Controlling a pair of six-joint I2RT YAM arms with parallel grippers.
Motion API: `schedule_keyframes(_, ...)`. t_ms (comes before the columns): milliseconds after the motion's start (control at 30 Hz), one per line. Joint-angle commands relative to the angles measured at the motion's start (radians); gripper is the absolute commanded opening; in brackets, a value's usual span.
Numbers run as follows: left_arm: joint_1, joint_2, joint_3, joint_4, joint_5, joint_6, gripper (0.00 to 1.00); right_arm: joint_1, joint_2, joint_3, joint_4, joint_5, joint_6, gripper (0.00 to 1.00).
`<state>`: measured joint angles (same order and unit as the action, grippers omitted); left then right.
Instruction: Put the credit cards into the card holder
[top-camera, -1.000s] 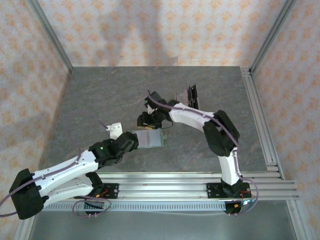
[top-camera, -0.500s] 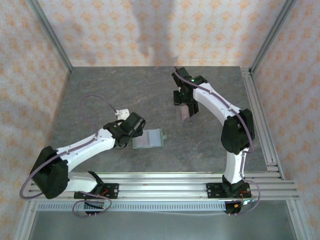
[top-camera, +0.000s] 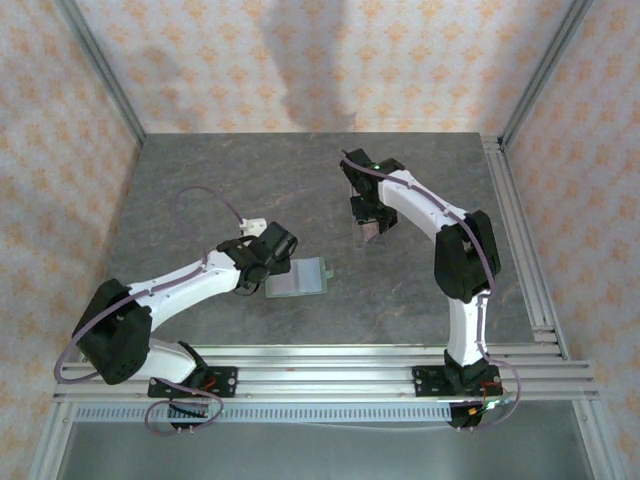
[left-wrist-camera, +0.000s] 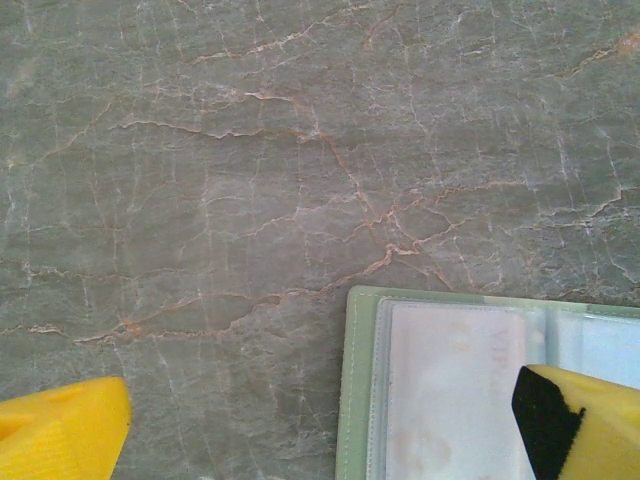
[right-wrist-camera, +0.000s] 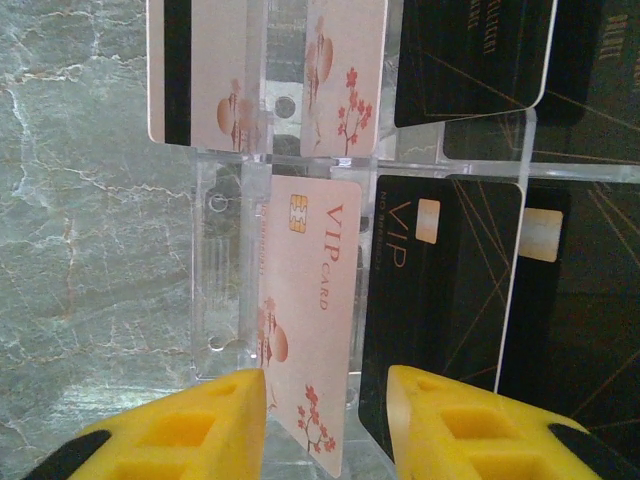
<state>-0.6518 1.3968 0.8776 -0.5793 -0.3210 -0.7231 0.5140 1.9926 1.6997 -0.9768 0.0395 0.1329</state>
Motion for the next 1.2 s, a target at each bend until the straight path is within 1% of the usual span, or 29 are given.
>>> schedule_keyframes(0, 0.009, 0.004, 0.011, -0.002, -0.010, 0.019, 1.00, -0.009, 0.033, -0.010, -0.008, 0.033, -0.012, 0.37)
schedule_keyframes(433, 0.009, 0.009, 0.006, 0.001, -0.008, 0.016, 1.00, -0.010, 0.081, -0.006, 0.012, -0.021, -0.010, 0.33)
schedule_keyframes(800, 0.009, 0.021, 0.008, 0.016, 0.003, 0.013, 1.00, -0.007, 0.025, -0.038, 0.022, 0.010, -0.006, 0.34)
schedule_keyframes(1167, 0.009, 0.024, 0.007, 0.017, 0.005, 0.010, 1.00, -0.006, 0.065, -0.043, 0.027, -0.004, -0.006, 0.34)
